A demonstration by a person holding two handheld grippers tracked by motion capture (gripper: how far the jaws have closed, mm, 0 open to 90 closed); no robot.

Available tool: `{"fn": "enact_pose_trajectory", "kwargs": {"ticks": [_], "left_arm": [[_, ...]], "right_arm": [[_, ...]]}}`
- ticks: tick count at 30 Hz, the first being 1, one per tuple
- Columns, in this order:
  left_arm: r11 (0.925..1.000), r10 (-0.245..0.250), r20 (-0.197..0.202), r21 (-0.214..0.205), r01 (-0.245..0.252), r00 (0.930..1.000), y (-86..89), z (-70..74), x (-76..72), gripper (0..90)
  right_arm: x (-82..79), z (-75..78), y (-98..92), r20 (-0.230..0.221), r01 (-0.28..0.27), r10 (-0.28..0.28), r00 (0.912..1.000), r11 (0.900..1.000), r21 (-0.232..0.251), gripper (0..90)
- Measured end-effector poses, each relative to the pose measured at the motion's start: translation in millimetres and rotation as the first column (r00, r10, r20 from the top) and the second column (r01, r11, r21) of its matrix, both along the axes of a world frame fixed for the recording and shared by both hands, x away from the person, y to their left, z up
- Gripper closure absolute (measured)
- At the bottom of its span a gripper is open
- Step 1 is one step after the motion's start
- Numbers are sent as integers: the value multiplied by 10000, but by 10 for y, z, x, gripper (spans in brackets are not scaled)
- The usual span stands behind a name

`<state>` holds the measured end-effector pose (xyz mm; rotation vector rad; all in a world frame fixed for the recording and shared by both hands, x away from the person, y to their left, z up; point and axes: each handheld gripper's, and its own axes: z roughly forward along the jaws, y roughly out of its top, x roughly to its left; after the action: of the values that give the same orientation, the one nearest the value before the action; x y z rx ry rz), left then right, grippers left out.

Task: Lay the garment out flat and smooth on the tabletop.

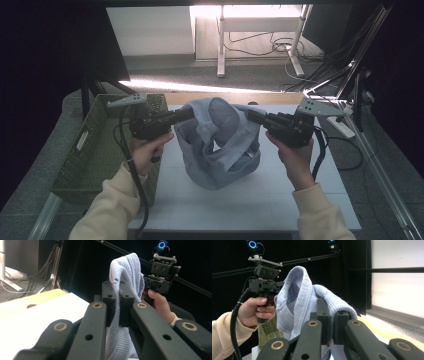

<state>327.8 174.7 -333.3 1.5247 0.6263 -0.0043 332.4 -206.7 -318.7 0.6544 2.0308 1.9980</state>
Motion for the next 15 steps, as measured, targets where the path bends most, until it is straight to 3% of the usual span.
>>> {"fn": "enact_pose_trajectory", "kwargs": {"ticks": [4,9,12,15], "left_arm": [[10000,-33,79,-49,34,10000,1,57,10,859],[9999,-93,32,-124,93,10000,21,29,-28,858],[9994,-246,-47,-255,245,9997,45,-14,-137,859],[9982,-488,-11,-338,487,9988,65,-21,-303,858]], "right_arm": [[27,53,4,62,35,-35,10000,10000,54,863],[9,35,2,43,-46,45,10000,10000,69,862],[-96,1,2,30,-197,197,9998,9998,65,862],[-305,-10,-3,173,-360,360,9992,9994,9,862]]}}
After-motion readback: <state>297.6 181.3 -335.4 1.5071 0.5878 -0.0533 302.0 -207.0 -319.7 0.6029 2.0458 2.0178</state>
